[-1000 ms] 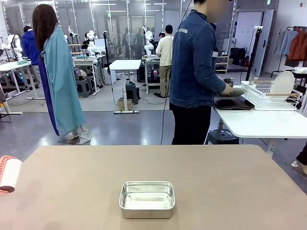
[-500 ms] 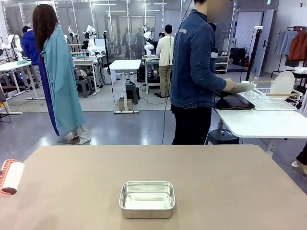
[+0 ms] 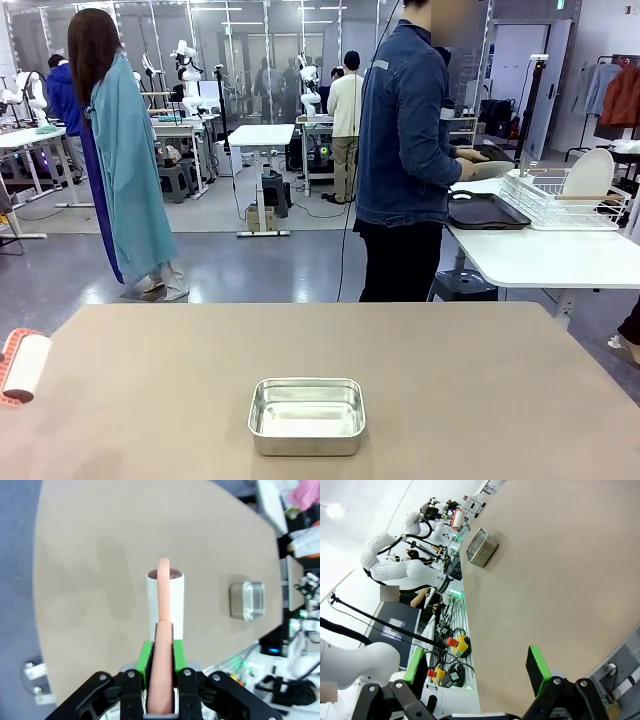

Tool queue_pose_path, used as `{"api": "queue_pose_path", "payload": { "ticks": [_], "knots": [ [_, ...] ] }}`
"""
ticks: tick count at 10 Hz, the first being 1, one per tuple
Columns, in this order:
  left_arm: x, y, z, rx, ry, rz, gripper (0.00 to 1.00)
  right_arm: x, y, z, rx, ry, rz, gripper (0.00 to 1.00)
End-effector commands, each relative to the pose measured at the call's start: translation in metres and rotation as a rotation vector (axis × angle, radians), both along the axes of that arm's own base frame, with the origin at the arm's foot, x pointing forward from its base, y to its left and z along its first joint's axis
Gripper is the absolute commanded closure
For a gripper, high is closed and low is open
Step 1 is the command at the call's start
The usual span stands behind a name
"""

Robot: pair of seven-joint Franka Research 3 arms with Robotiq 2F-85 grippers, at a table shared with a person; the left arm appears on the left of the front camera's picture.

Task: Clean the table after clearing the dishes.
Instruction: Place the Lint Roller back on top of the Airtight Container.

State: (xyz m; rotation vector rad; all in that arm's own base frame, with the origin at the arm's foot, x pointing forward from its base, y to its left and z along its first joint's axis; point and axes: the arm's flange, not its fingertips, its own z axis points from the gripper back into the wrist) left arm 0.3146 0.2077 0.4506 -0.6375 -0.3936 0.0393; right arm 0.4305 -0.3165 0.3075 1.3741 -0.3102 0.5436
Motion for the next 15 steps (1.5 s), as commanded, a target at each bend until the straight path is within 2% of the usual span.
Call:
{"api": "queue_pose_path", "payload": {
  "ticks": [1, 3, 5, 6, 7, 8, 10, 12, 14, 15],
  "knots": [
    [0.038, -0.026, 0.079, 0.25, -0.161, -0.152, 0.79, -0.006, 0.007, 0.001, -0.013, 0.0, -0.002, 0.0],
    [0.07, -0.091, 0.166, 0.458, -0.311, -0.355, 0.79, -0.006, 0.007, 0.001, -0.013, 0.0, -0.002, 0.0],
    [0.089, -0.184, 0.233, 0.637, -0.444, -0.651, 0.79, -0.006, 0.007, 0.001, -0.013, 0.0, -0.002, 0.0],
    [0.096, -0.23, 0.255, 0.714, -0.493, -0.818, 0.79, -0.006, 0.007, 0.001, -0.013, 0.0, -0.002, 0.0],
    [0.104, -0.289, 0.273, 0.816, -0.522, -1.076, 0.79, -0.006, 0.007, 0.001, -0.013, 0.0, -0.002, 0.0],
    [0.11, -0.323, 0.28, 0.882, -0.523, -1.253, 0.79, -0.006, 0.007, 0.001, -0.013, 0.0, -0.002, 0.0],
    [0.114, -0.404, 0.282, 0.915, -0.537, -1.536, 0.79, -0.006, 0.007, 0.001, -0.013, 0.0, -0.002, 0.0],
    [0.102, -0.485, 0.258, 0.896, -0.566, -1.748, 0.79, -0.006, 0.007, 0.001, -0.013, 0.0, -0.002, 0.0],
    [0.091, -0.538, 0.219, 0.839, -0.514, -1.82, 0.79, -0.006, 0.007, 0.001, -0.013, 0.0, -0.002, 0.0],
    [0.089, -0.55, 0.207, 0.815, -0.473, -1.795, 0.79, -0.006, 0.007, 0.001, -0.013, 0.0, -0.002, 0.0]
  ]
}}
